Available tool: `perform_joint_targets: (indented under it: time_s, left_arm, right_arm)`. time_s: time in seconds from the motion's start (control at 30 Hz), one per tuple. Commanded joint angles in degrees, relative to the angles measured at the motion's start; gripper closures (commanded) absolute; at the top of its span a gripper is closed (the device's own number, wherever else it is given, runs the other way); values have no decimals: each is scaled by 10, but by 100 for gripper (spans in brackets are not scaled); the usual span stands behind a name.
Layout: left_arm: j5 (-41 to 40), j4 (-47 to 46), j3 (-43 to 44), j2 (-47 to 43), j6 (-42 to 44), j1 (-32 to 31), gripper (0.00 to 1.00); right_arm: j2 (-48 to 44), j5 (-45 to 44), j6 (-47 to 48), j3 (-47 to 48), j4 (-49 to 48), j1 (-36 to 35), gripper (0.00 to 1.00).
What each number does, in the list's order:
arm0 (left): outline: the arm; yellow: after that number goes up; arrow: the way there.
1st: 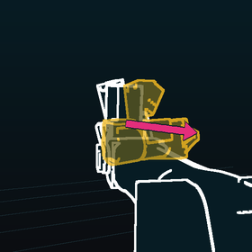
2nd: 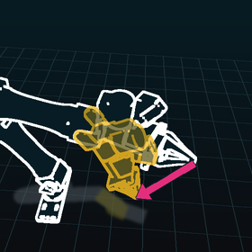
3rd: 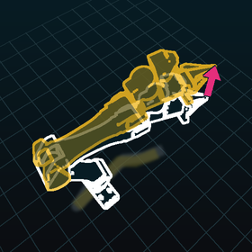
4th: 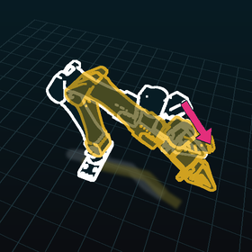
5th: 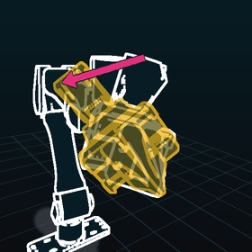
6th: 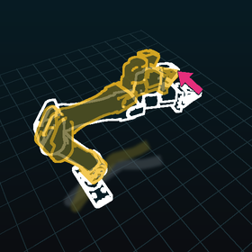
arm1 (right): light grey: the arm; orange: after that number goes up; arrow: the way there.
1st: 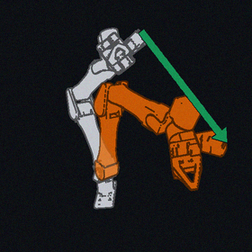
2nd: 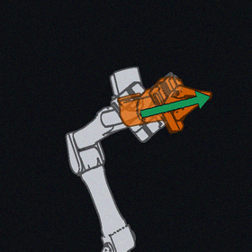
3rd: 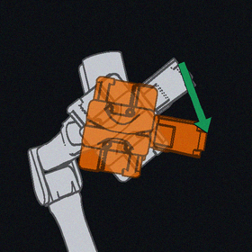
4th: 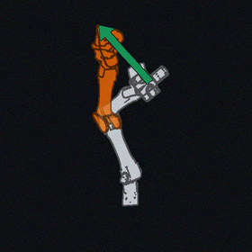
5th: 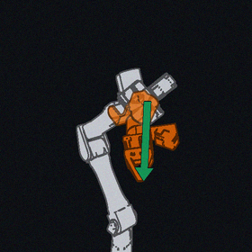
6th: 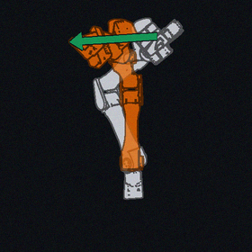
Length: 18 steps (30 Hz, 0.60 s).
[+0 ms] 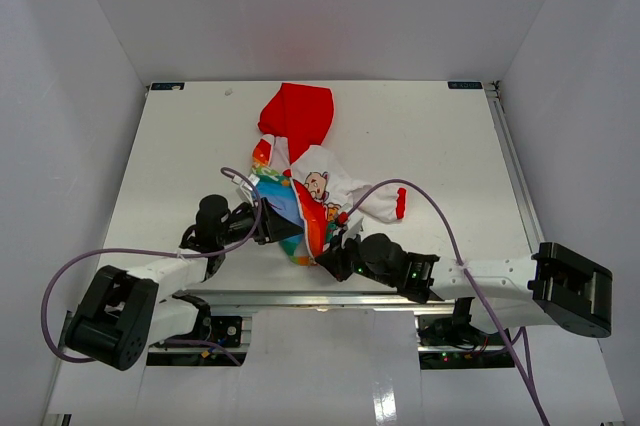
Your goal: Zip up the jacket
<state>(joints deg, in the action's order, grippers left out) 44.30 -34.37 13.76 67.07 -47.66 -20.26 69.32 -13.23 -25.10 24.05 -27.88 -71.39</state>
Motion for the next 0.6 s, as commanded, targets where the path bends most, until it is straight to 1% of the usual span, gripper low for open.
perform_joint_targets:
  time_s: [0.0,0.23,0.43,0.57]
  left_arm:
    - [26,-43,3,-4,5,-15,39]
    - [37,-52,10,9,13,-41,40]
    - [40,-45,13,18,19,-57,45]
    - [39,-43,9,13,23,-68,46]
  right_arm:
    - [-16,52,10,-15,-84,9,92]
    - [-11,57,9,-15,-115,14,92]
    - [-9,57,7,-22,-135,19,92]
    - [-14,47,7,-32,-152,24,92]
